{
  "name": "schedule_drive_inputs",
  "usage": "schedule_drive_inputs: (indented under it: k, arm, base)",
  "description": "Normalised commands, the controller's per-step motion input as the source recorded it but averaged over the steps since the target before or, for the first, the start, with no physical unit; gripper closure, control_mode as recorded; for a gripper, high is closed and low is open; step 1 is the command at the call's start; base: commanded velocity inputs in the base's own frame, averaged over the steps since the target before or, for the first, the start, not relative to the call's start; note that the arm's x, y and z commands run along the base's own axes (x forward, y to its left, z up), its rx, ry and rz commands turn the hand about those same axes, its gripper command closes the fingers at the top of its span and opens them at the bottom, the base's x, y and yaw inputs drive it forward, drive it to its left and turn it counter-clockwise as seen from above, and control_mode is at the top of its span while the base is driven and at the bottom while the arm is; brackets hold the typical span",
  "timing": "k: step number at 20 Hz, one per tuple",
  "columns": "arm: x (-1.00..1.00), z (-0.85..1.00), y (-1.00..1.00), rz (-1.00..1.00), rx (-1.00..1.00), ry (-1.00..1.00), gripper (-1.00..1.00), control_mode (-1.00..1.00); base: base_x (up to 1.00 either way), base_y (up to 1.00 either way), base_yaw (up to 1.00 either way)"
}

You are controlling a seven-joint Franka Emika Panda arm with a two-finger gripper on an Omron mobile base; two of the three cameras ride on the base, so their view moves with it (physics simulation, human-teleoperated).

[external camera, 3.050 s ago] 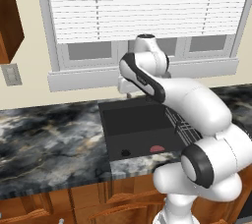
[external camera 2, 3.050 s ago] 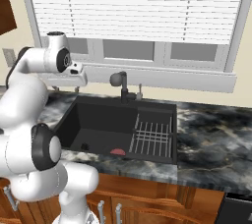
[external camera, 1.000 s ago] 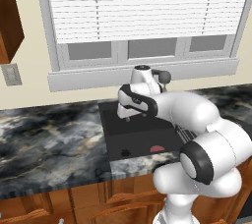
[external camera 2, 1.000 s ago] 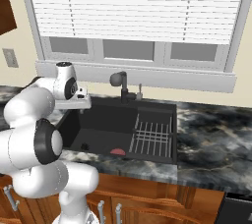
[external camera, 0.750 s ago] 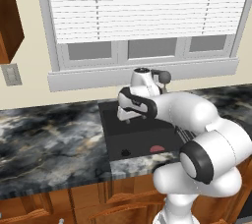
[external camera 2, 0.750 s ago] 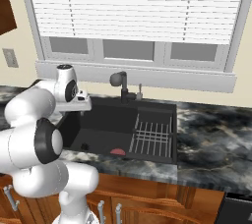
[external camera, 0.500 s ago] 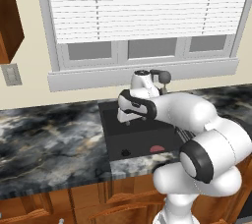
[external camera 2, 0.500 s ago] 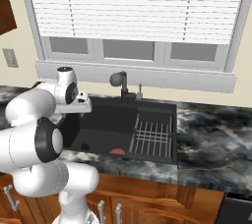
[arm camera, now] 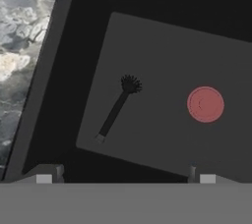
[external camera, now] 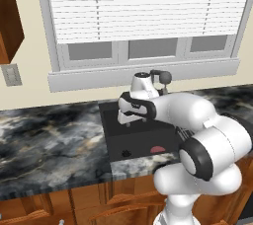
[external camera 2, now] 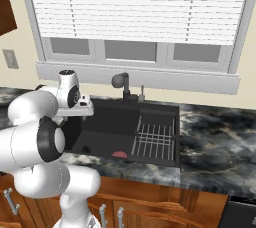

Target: Pick up the dish brush and soap dispenser from the sink, and place them back in the cabinet, and close the cabinet door.

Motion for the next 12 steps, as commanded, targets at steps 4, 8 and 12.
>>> schedule_drive_inputs:
  k: [4, 8, 12]
  arm:
    - [0.06, -0.07, 0.0, 0.0, 0.0, 0.0, -1.0, -1.0]
    - [0.09, -0.12, 0.0, 0.0, 0.0, 0.0, -1.0, -1.0]
    - [0.13, -0.19, 0.0, 0.0, 0.0, 0.0, -1.0, -1.0]
  base:
    - [0.0, 0.0, 0.0]
    - [0.0, 0.0, 0.0]
    - [0.0, 0.0, 0.0]
